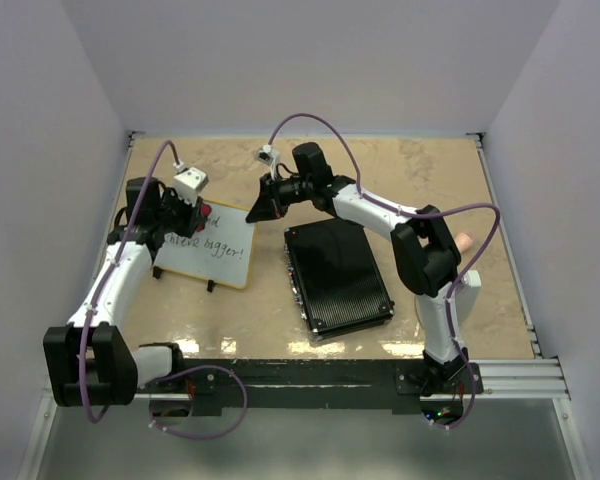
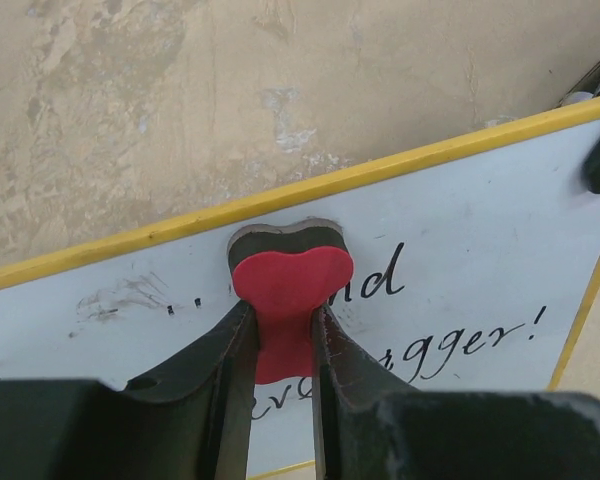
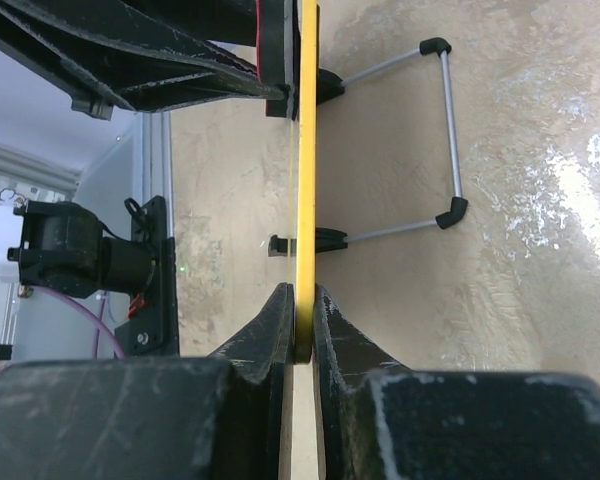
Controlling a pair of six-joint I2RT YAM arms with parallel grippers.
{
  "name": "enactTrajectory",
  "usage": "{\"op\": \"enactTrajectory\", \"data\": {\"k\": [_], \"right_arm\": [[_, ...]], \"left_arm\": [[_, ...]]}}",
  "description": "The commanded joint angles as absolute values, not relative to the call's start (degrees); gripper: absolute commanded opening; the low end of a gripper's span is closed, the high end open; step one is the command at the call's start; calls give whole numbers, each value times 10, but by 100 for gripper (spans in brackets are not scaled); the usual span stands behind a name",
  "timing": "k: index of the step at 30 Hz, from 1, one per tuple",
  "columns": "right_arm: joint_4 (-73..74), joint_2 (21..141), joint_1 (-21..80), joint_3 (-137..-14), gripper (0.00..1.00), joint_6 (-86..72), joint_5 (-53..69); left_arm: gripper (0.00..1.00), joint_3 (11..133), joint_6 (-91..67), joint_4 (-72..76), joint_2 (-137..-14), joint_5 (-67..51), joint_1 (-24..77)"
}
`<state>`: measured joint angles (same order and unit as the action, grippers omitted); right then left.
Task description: Erase the whiteboard
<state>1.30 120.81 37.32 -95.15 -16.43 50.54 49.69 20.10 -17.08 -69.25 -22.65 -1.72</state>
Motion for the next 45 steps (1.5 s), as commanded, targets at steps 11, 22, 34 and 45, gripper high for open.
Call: {"op": "enactTrajectory", "data": {"k": [11, 22, 34, 45], "right_arm": [[27, 1216, 385, -976, 0, -133, 541], [20, 1214, 385, -970, 0, -136, 540], [20, 1216, 385, -971, 0, -134, 541], [14, 1218, 385, -972, 0, -133, 537]], "left_arm": [[0, 544, 212, -221, -723, -201, -145], [0, 490, 149, -155, -702, -214, -10], [0, 513, 148, -140, -700, -216, -116], [0, 555, 185, -238, -745, -258, -86]]}}
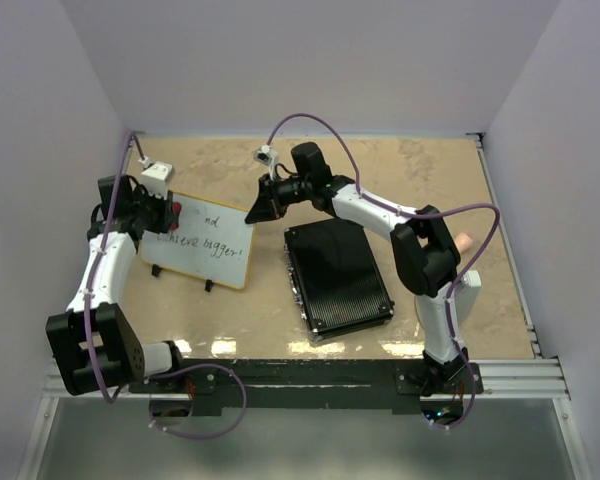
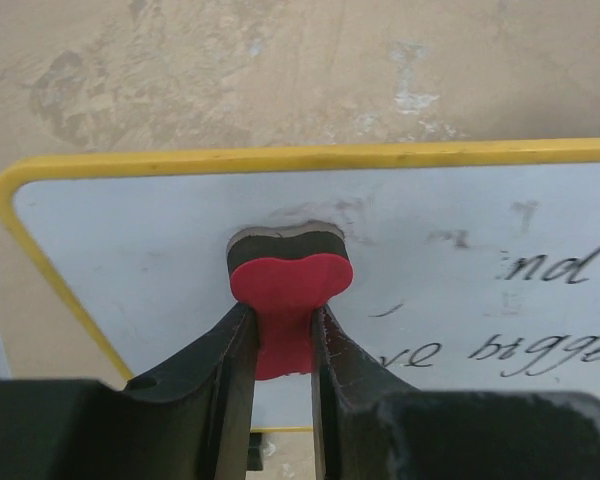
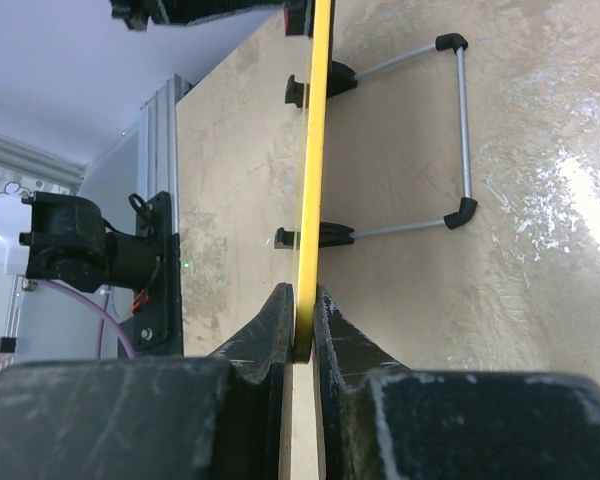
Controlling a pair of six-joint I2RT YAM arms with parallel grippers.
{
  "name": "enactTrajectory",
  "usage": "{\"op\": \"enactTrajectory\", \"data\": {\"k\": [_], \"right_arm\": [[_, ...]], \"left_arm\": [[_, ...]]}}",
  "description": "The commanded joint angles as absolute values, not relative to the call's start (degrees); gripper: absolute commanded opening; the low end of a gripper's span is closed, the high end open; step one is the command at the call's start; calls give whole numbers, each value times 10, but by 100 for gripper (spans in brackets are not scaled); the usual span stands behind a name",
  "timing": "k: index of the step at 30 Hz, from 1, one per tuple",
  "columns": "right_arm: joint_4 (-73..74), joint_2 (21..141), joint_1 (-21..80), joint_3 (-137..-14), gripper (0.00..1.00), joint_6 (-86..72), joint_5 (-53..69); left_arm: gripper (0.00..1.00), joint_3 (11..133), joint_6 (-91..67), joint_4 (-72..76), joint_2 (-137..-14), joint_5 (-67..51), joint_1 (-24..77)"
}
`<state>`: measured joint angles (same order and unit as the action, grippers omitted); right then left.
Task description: Erase the whiteboard
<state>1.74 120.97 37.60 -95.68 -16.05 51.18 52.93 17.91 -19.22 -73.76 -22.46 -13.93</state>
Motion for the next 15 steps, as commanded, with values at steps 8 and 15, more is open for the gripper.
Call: {"op": "enactTrajectory", "data": {"k": [8, 15], "right_arm": [[18, 1217, 386, -971, 0, -128, 534], [18, 1216, 386, -969, 0, -127, 533]], "left_arm": [[0, 519, 144, -254, -728, -232, -11], [0, 585, 134, -252, -750, -217, -120]]}}
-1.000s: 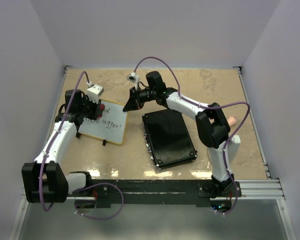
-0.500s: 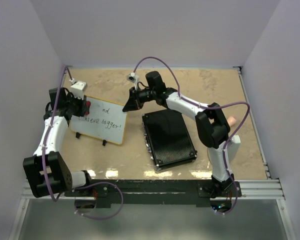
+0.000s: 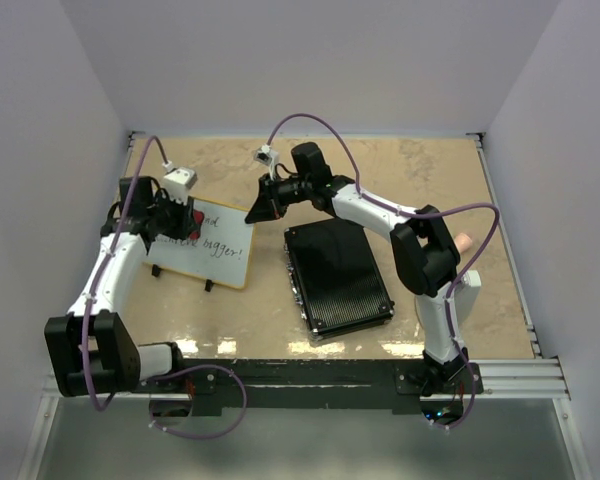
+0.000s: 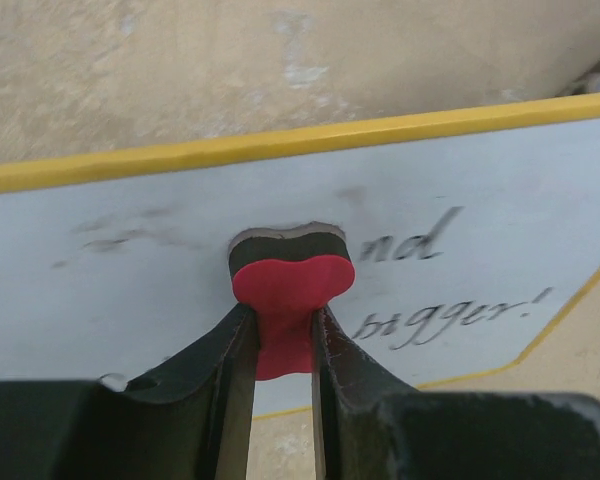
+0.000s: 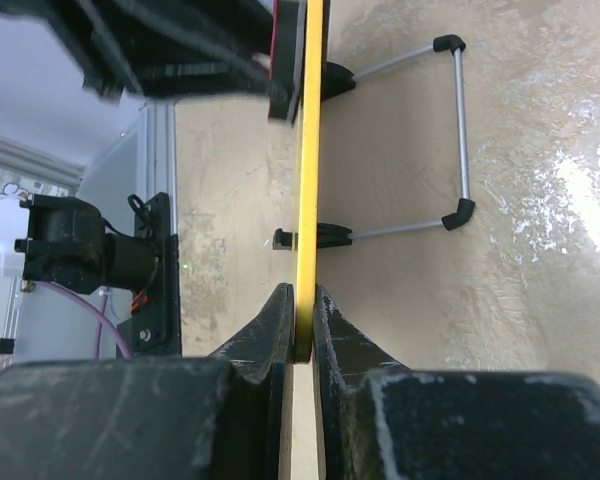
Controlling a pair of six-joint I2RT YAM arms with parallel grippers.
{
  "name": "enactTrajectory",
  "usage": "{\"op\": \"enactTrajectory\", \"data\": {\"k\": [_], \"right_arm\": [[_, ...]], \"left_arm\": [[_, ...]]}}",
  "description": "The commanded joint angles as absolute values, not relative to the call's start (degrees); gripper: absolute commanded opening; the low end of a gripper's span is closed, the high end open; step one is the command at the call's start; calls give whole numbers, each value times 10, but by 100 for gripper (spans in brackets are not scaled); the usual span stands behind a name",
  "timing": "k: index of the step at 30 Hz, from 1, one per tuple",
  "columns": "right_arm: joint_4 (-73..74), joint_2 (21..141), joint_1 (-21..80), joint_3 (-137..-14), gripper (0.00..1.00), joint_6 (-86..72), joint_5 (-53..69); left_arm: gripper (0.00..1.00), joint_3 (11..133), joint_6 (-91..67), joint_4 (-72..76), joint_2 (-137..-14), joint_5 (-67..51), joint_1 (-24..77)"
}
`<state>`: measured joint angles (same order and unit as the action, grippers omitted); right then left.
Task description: Erase the whiteboard
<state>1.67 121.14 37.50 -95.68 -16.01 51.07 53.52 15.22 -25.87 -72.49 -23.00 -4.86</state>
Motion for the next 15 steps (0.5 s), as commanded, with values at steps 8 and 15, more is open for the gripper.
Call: {"op": "enactTrajectory", "data": {"k": [8, 15], "right_arm": [[18, 1215, 386, -971, 0, -127, 533], [18, 1216, 387, -969, 0, -127, 533]], "left_arm": [[0, 617, 149, -256, -766, -217, -147], [0, 561, 134, -226, -741, -198, -7]]}}
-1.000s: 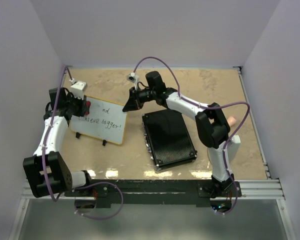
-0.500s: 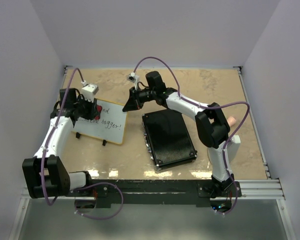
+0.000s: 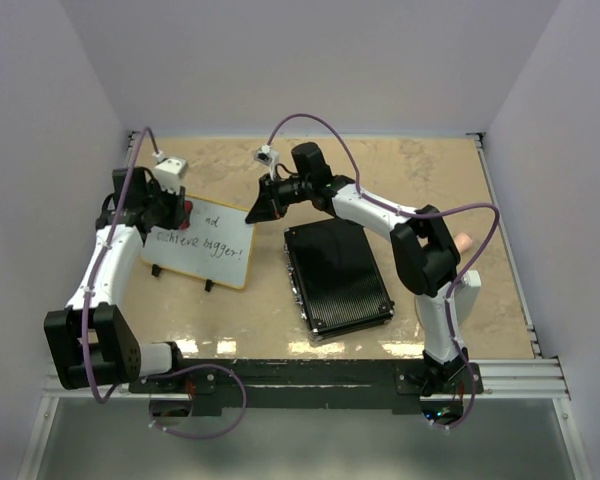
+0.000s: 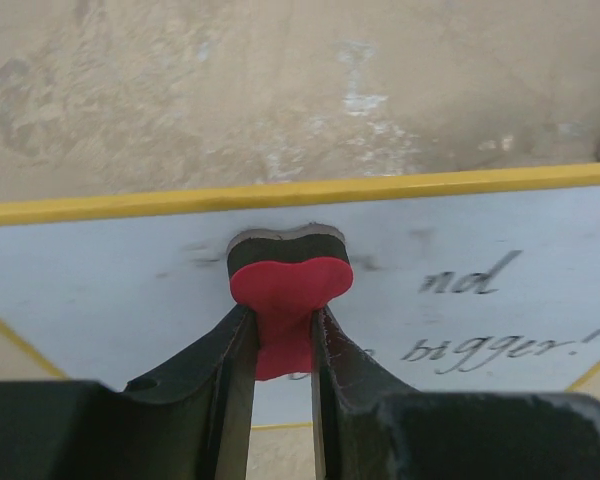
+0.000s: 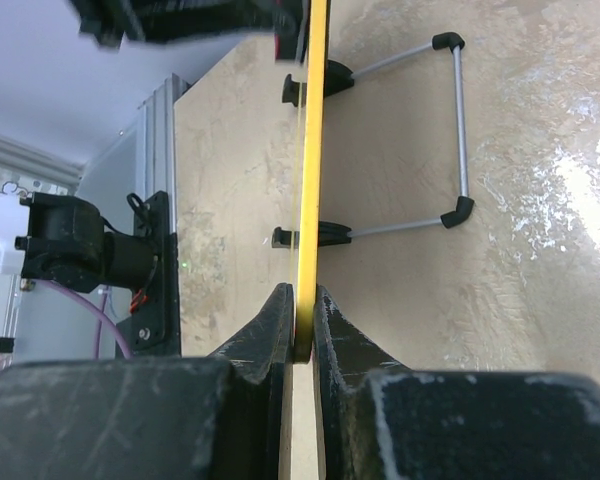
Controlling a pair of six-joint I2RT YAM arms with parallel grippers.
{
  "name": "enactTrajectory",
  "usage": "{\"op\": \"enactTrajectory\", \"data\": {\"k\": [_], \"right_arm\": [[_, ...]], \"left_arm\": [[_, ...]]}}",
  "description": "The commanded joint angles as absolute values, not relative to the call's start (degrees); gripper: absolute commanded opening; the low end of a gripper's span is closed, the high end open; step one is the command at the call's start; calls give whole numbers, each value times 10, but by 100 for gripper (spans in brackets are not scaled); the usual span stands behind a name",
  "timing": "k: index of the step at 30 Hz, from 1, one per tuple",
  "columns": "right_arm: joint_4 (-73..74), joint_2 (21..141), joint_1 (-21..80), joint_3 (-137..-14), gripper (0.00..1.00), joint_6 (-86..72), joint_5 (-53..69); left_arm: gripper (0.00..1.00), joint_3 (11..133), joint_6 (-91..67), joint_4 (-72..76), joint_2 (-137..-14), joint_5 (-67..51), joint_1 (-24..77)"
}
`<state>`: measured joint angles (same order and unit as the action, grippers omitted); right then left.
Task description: Erase the whiteboard
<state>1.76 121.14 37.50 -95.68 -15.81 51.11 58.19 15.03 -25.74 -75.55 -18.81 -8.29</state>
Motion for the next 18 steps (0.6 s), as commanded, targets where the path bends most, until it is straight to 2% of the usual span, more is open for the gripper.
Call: {"op": "enactTrajectory", "data": {"k": [1, 6, 14, 18], "right_arm": [[18, 1215, 387, -968, 0, -127, 533], [18, 1214, 387, -968, 0, -127, 532], [15, 1215, 388, -966, 0, -126, 533], [15, 1216, 387, -967, 0, -126, 533]], "left_arm": [[0, 560, 128, -229, -748, -198, 6], [0, 554, 118, -242, -752, -178, 61], [0, 598, 162, -258, -758, -181, -94], [0, 597, 199, -252, -761, -161, -124]]}}
